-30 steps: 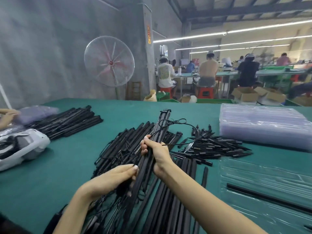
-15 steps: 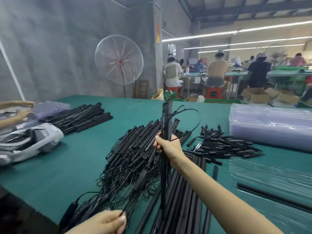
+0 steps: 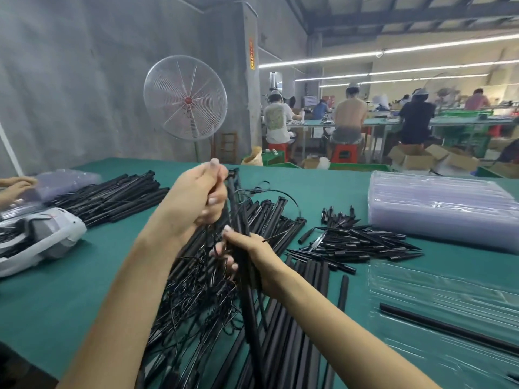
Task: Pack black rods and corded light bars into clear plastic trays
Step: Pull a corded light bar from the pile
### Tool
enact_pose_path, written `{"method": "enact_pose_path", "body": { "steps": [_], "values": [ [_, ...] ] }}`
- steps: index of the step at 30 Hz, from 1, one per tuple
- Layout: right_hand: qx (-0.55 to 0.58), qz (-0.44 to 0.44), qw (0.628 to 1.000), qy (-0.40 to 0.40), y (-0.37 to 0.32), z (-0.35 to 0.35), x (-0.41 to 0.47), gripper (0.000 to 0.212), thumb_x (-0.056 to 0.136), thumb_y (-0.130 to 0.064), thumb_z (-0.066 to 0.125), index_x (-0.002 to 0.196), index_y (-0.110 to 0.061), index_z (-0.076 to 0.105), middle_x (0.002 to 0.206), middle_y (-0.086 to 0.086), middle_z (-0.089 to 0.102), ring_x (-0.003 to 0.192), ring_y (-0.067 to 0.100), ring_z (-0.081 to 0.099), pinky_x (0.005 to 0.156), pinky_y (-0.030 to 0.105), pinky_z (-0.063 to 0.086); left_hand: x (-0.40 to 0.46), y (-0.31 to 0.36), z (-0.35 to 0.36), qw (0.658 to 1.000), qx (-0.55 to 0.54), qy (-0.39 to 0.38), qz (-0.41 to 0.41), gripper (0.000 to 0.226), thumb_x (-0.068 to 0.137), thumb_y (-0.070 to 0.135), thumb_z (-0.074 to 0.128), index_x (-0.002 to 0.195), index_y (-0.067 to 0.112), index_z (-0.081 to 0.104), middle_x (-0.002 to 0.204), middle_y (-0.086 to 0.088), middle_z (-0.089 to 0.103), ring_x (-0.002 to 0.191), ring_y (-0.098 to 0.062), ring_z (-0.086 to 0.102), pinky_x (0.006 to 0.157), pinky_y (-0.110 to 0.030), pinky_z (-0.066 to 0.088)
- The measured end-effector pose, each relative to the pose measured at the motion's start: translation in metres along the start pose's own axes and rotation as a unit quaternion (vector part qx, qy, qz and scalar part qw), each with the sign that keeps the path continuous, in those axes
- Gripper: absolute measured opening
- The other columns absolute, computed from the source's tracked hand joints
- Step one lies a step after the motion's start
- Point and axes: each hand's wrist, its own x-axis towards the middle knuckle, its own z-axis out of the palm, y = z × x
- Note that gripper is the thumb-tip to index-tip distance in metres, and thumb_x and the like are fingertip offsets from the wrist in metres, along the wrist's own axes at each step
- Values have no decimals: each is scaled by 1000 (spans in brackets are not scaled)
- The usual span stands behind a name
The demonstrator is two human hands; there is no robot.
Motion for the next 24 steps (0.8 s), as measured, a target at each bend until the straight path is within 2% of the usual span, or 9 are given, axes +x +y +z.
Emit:
{"method": "enact_pose_path", "body": {
  "steps": [6, 10, 13, 14, 16, 17, 19, 21, 24],
  "values": [
    [53, -38, 992, 111, -63, -42, -24, 22, 98, -21, 49, 77, -15, 49, 53, -3, 54, 37, 2, 42, 38, 11, 34, 23, 5, 29, 991, -131, -5, -6, 37, 105, 29, 25, 75, 14, 39, 45, 8, 31, 31, -2, 23, 32, -14, 21],
    [-27, -84, 984, 157, -108, -76, -64, 19, 97, -28, 51, 87, -12, 49, 57, -3, 60, 43, 2, 48, 42, 11, 40, 31, 18, 61, 926, -370, -57, -42, 40, 105, 30, 25, 71, 15, 40, 48, 7, 29, 35, -3, 26, 37, -13, 29],
    [-76, -87, 988, 106, -117, -85, -93, 31, 89, -41, 53, 101, -14, 62, 102, -2, 73, 91, 7, 67, 72, 27, 57, 44, 34, 100, 874, -478, -75, -48, 42, 106, 25, 26, 68, 13, 43, 50, 4, 28, 38, -7, 27, 40, -15, 32],
    [-57, -71, 994, 56, -115, -84, -102, 34, 88, -44, 51, 107, -18, 63, 118, 0, 68, 110, 13, 63, 84, 40, 56, 49, 39, 115, 865, -496, -71, -40, 41, 106, 22, 26, 69, 13, 43, 50, 4, 28, 38, -8, 27, 40, -16, 32],
    [0, -55, 997, -57, -110, -80, -119, 46, 89, -43, 52, 126, -16, 48, 128, 8, 61, 121, 25, 57, 92, 56, 49, 56, 50, 147, 857, -512, -59, -26, 38, 105, 16, 25, 71, 13, 41, 48, 4, 27, 38, -8, 26, 43, -18, 30],
    [21, -60, 992, -105, -109, -78, -125, 41, 91, -38, 55, 123, -15, 45, 123, 10, 64, 115, 25, 61, 92, 55, 50, 59, 53, 160, 860, -507, -53, -19, 37, 105, 15, 25, 71, 14, 40, 47, 4, 27, 38, -8, 26, 45, -18, 29],
    [7, -72, 992, -106, -115, -83, -140, 13, 93, -17, 57, 98, -12, 45, 90, 5, 70, 81, 14, 67, 83, 37, 55, 62, 56, 178, 871, -488, -61, -8, 37, 105, 16, 24, 71, 15, 39, 45, 5, 27, 39, -8, 26, 48, -19, 28],
    [-70, -83, 994, -4, -138, -93, -159, 21, 89, -6, 56, 78, -15, 41, 59, -6, 58, 47, 2, 51, 56, 16, 49, 62, 52, 185, 874, -476, -99, -5, 37, 105, 17, 24, 73, 14, 42, 49, 4, 34, 43, -8, 34, 50, -19, 34],
    [-232, -102, 959, 127, -186, -128, -206, 30, 76, -4, 68, 76, -17, 41, 49, -5, 48, 36, 2, 41, 35, 13, 33, 56, 38, 179, 890, -406, -204, -19, 35, 102, 19, 32, 75, 13, 53, 61, 1, 52, 57, -12, 54, 66, -24, 50]
  ]
}}
